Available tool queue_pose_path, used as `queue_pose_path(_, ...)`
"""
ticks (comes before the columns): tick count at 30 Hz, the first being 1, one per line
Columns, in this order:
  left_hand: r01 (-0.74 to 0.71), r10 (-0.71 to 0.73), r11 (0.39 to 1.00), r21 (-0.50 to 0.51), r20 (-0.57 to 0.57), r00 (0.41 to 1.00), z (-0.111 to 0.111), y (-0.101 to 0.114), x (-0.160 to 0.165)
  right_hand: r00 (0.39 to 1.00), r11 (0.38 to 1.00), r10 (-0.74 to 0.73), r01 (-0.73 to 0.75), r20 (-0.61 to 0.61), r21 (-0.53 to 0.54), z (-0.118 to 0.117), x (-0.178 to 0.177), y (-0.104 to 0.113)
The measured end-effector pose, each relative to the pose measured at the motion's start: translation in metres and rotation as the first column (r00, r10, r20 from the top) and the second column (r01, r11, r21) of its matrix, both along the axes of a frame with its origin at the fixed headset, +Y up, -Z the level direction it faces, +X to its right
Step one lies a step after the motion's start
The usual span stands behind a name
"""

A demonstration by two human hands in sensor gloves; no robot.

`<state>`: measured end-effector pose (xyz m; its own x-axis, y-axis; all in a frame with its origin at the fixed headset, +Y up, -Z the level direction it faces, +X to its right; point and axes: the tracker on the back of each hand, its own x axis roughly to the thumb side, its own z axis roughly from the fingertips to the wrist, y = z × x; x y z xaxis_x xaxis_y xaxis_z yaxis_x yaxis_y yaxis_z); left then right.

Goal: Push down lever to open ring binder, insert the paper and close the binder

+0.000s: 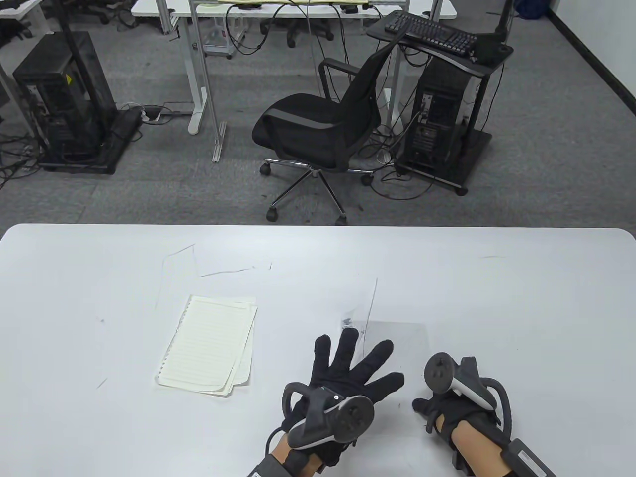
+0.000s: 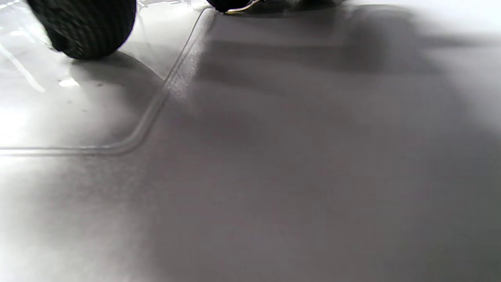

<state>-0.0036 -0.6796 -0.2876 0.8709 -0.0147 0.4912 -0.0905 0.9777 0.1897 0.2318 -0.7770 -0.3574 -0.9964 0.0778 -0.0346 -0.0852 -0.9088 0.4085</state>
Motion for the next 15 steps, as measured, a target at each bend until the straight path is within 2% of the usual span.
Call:
queue_pose_path(3, 0.093, -0.098, 0.993, -0.065, -0.07, 0.993, -0.003, -0.001, -0.001, 1.0, 1.0, 0.009, -0.009, -0.003, -0.002, 0.0, -0.001, 0.0)
queue_pose_path(7, 0.149, -0.199, 0.959, -0.241, -0.198, 0.96, -0.019, -0.007, -0.016, 1.0, 1.0, 0.006, -0.006, -0.005, -0.002, 0.0, -0.002, 0.0)
queue_pose_path(9, 0.151, -0.246, 0.923, -0.354, -0.243, 0.938, -0.031, -0.017, -0.028, 1.0, 1.0, 0.003, -0.003, -0.006, -0.002, 0.0, -0.002, 0.0)
queue_pose_path(13, 0.122, -0.303, 0.857, -0.501, -0.298, 0.905, -0.051, -0.044, -0.046, 1.0, 1.0, 0.001, -0.001, -0.011, -0.004, 0.0, -0.001, -0.001)
queue_pose_path(15, 0.126, -0.377, 0.776, -0.618, -0.294, 0.879, -0.062, -0.062, -0.056, 1.0, 1.0, 0.0, 0.0, -0.013, -0.004, 0.0, -0.001, -0.001)
